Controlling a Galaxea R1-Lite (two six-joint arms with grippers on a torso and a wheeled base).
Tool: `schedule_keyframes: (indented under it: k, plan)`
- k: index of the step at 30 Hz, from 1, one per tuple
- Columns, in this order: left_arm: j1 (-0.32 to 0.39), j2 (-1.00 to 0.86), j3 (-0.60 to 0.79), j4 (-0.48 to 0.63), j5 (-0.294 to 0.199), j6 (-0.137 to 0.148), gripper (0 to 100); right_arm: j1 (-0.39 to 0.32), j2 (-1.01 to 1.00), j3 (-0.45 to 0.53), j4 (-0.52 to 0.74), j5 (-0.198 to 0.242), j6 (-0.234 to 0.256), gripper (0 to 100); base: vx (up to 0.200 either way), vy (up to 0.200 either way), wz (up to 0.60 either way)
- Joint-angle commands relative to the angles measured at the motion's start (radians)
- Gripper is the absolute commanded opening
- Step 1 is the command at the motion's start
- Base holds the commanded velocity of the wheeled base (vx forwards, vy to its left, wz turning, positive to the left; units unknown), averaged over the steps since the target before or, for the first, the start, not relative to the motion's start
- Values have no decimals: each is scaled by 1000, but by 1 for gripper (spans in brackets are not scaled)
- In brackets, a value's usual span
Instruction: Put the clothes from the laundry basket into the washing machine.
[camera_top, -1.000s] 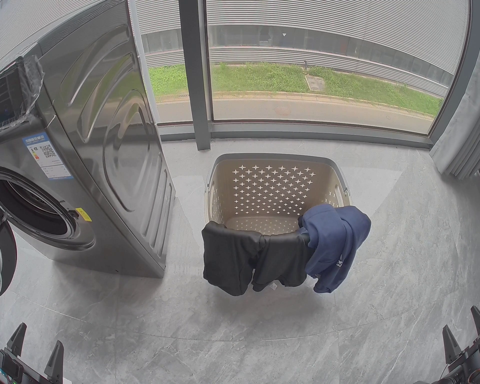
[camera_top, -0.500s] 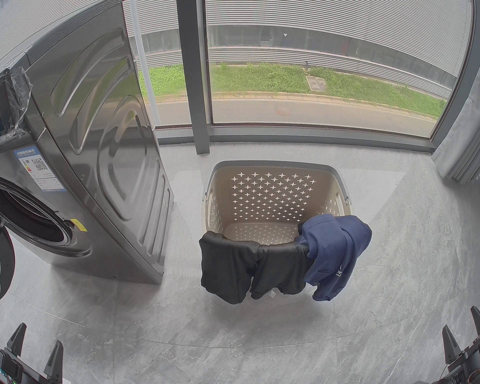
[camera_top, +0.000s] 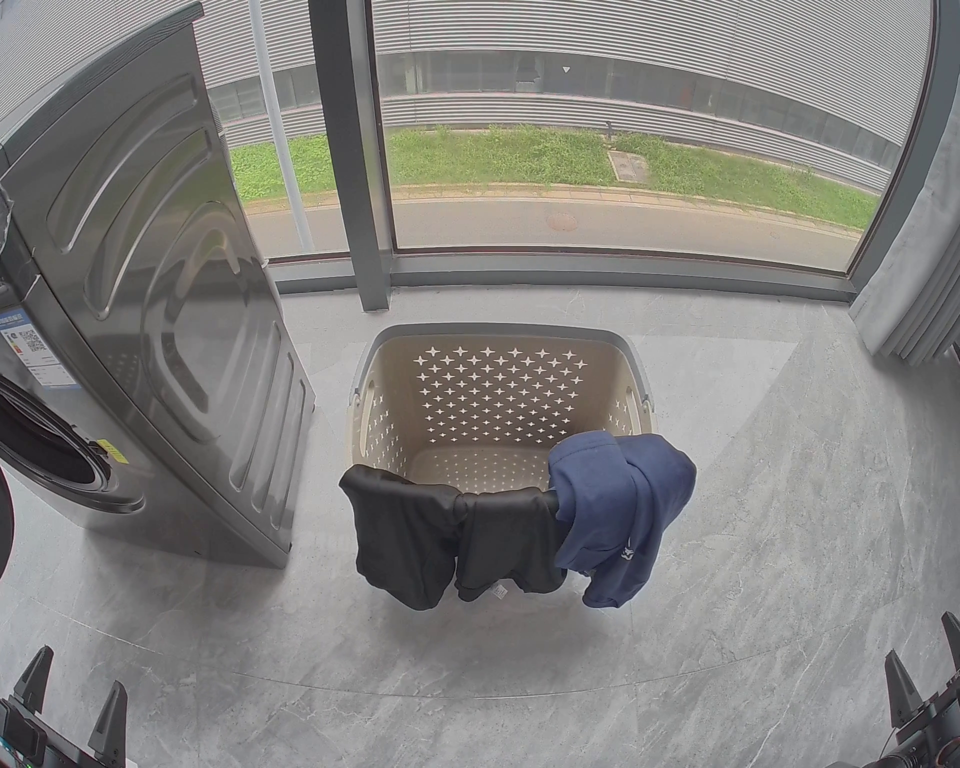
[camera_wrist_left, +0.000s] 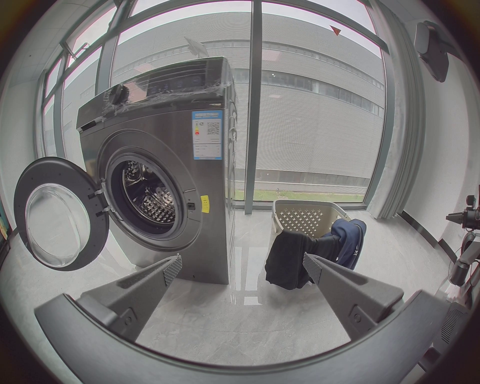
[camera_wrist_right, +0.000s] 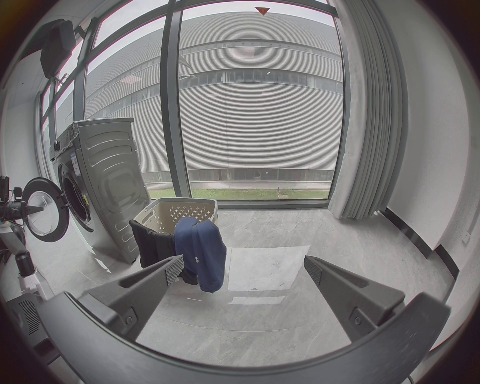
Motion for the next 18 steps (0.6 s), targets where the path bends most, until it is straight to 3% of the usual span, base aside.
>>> schedule_keyframes:
  k: [1, 14, 18]
  plan:
    - [0, -10, 15, 0, 0, -1, 100, 0, -16, 18, -1, 0, 0, 100, 0, 0, 0]
    - [0, -10, 15, 0, 0, -1, 100, 0, -16, 18, -1, -1, 0, 100, 185, 0, 0]
    - [0, -10, 15, 0, 0, -1, 100, 0, -16, 18, 1, 0, -2, 100, 0, 0, 0]
